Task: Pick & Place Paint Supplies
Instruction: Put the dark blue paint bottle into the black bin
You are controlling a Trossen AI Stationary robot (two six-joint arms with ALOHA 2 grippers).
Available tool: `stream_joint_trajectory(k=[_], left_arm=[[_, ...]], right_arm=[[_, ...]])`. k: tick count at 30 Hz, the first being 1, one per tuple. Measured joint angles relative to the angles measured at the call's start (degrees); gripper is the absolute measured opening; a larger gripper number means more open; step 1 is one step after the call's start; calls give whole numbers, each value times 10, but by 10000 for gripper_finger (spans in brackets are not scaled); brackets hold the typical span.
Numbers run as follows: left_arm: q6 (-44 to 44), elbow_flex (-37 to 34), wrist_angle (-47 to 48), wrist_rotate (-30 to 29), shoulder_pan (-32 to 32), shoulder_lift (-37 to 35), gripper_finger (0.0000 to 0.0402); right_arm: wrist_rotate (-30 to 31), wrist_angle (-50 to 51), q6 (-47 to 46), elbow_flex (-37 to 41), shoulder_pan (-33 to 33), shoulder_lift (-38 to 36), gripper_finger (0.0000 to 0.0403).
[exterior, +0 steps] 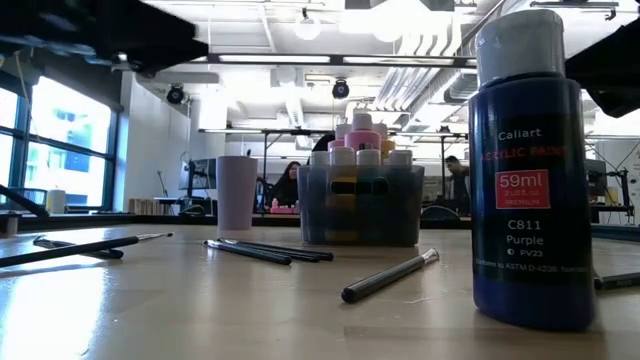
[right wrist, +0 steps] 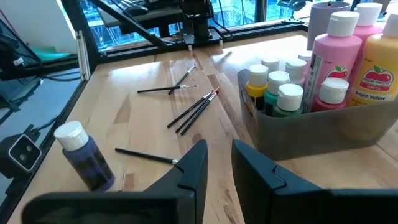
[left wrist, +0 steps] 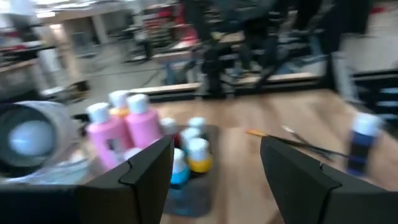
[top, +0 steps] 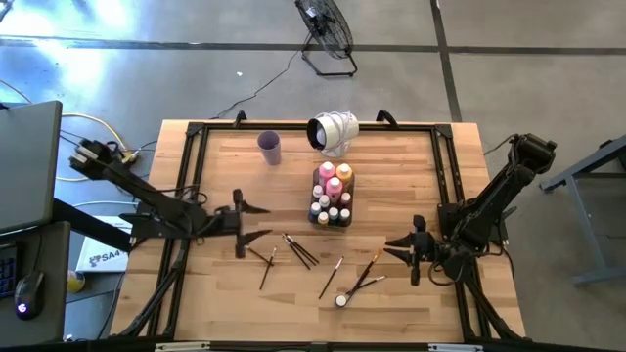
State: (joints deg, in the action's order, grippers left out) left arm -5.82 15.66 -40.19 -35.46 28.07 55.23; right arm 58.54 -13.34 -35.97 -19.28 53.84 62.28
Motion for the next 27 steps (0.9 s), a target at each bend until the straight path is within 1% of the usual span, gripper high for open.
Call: stream_joint_trajectory(k=[3,4,6,11,15,19,24,27], left_arm=[[0,-18,-7,66,1,-22,235],[0,-20,-6,83,1,-28,235],[0,-20,-7,97,1,-31,235],[-2,-20,-4,99,1,-30,235],[-4,-20,-4,99,1,-30,235],[-4,-20,-4,91,1,-30,235],[-4,-20,-4,85,1,-30,235],[-4,-20,-4,84,1,-30,235]], right_arm=[[3,-50,5,0,-4,0,64],[-20,-70,24,0,-10,0,64],[-82,-112,68,0,-26,4,64],[-212,-198,173,0,-80,33,64],[-295,-204,196,0,-123,61,64],[-337,-208,207,0,-155,96,64],[-384,-276,212,0,-177,156,64],[-395,-316,212,0,-183,190,67]])
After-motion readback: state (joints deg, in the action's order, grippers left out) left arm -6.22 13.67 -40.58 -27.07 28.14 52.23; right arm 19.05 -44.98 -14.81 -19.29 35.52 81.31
